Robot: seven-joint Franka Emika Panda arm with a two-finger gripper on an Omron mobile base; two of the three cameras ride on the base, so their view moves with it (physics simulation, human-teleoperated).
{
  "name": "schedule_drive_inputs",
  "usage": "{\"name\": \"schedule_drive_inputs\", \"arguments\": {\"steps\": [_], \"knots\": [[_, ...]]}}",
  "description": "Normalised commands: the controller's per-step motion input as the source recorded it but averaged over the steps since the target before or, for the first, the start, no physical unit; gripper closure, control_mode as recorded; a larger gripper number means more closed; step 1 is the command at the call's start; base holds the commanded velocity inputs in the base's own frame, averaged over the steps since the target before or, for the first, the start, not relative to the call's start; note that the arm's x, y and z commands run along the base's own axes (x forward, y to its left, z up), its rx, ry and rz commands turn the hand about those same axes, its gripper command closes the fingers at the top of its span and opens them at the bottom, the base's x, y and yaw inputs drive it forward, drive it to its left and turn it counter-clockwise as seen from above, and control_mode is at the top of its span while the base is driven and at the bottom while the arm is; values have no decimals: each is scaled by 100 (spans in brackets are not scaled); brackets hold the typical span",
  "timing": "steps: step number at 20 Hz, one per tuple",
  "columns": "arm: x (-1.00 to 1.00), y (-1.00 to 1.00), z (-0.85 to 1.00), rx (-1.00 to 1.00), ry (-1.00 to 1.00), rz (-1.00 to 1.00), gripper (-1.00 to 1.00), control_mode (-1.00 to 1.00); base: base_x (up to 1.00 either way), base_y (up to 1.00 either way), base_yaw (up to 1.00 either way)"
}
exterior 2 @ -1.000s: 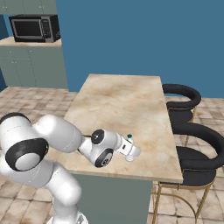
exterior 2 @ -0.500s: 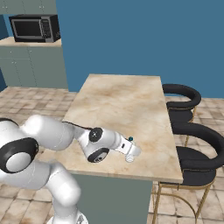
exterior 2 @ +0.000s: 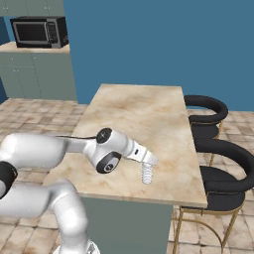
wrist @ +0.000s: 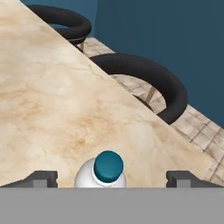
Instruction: Move the drinks to the dining counter.
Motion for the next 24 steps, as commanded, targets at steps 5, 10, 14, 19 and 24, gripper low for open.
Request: {"name": "schedule_drive_inputs", "arguments": {"steps": [5,10,14,19,24], "knots": [[-6,11,80,0,11,0,-100,-100,0,0,0],[-2,13,76,2,11,1,-100,-100,0,0,0],[-9,36,67,5,7,9,-100,-100,0,0,0],[-8,54,49,5,-2,11,-100,-100,0,0,0],[-1,64,27,6,-10,9,-100,-100,0,0,0]]}}
